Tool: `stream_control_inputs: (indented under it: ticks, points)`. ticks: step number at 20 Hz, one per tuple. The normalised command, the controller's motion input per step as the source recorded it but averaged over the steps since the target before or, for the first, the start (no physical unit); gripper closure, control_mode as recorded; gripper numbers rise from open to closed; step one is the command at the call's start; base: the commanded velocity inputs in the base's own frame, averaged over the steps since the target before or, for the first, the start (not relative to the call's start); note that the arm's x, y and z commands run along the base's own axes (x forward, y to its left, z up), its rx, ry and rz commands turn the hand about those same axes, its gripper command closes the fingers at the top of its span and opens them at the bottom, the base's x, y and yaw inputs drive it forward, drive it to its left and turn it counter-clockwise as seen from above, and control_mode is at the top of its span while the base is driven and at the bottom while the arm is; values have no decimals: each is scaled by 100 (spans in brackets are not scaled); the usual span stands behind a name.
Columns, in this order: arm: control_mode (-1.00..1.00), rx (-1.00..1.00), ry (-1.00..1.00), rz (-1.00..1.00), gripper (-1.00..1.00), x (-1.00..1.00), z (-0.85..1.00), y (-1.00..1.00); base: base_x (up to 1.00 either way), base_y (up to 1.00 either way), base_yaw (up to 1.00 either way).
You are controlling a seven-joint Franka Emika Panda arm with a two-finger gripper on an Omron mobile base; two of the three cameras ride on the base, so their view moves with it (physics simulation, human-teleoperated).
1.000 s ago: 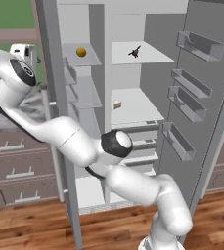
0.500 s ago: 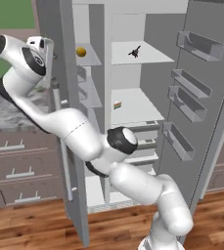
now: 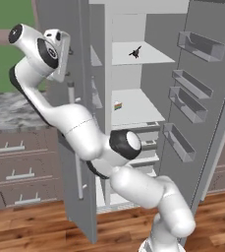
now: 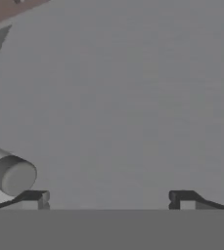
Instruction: Pick up the frozen fish from the freezer, place it on any shelf in the fridge, and close the fridge and freezer doors when done.
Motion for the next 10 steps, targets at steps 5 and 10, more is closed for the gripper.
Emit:
stream_control_inputs:
  ticks: [5, 10]
  points:
    - [-100, 0, -7, 0, -100, 0, 0, -72, 0, 0, 0]
    - [-100, -2, -7, 0, -100, 6, 0, -67, 0, 0, 0]
